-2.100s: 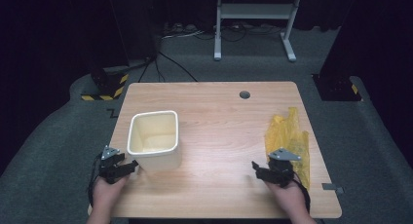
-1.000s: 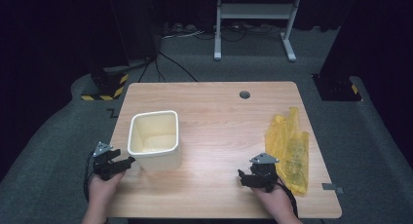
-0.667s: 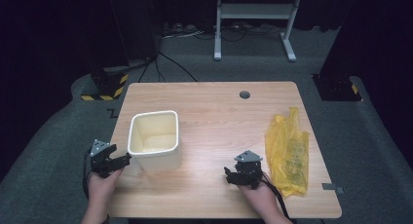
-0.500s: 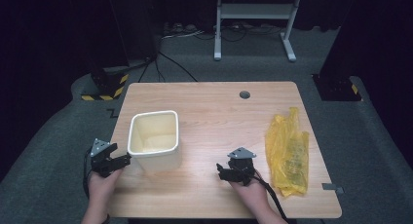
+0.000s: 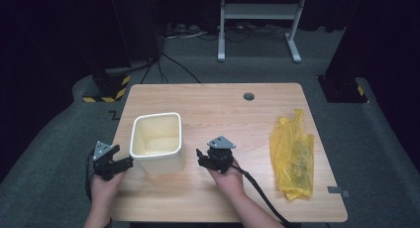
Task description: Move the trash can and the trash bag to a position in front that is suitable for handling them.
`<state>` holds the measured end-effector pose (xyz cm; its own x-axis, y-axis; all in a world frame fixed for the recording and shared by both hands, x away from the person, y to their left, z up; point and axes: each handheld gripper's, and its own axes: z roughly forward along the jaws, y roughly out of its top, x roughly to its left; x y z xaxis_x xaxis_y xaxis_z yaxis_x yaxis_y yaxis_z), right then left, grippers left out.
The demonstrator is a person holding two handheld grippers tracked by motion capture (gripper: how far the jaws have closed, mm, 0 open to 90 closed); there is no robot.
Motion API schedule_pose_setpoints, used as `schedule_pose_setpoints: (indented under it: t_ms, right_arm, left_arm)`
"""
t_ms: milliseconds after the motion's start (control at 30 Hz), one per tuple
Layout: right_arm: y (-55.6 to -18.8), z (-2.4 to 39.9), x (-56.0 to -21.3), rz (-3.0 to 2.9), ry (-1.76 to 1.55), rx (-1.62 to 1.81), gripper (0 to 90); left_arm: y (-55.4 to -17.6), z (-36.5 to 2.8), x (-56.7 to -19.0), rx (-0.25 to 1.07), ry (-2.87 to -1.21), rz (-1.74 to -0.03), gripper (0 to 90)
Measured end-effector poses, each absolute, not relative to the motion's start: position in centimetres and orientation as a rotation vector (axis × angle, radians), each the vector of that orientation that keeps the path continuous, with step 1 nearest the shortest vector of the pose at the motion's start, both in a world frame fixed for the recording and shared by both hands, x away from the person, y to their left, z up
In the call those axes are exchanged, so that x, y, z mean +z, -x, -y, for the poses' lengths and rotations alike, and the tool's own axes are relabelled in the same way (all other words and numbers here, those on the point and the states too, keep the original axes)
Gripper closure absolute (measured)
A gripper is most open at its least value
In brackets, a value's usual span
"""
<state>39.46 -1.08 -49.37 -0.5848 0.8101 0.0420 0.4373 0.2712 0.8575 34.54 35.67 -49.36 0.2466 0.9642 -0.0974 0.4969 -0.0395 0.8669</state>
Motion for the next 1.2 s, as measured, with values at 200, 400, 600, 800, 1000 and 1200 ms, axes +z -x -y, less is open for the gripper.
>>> schedule_pose_setpoints:
  t_ms: [200,400,600,800,1000,1200]
  right_arm:
    - [-40.6,-1.2,-48.4,-2.146,-1.069,1.264,30.1]
    - [-40.5,-2.8,-48.4,-2.162,-1.01,1.274,35.2]
    - [-40.1,-2.7,-48.2,-2.2,-1.0,1.286,40.2]
    - [-39.6,-2.4,-47.9,-2.197,-0.969,1.263,41.7]
    - [-39.1,-1.2,-47.9,-2.183,-0.974,1.248,41.2]
    - [-38.8,1.4,-47.9,-2.155,-1.012,1.231,39.7]
  left_arm:
    - [-34.5,-35.8,-49.3,0.683,-1.659,-1.362,18.9]
    - [-34.5,-35.5,-49.2,0.695,-1.657,-1.343,23.0]
    - [-34.5,-35.4,-49.1,0.68,-1.644,-1.337,28.0]
    - [-34.7,-35.0,-48.9,0.66,-1.648,-1.326,31.5]
    - [-34.8,-33.8,-48.7,0.646,-1.675,-1.298,32.1]
    - [-35.2,-31.3,-48.3,0.594,-1.698,-1.26,32.2]
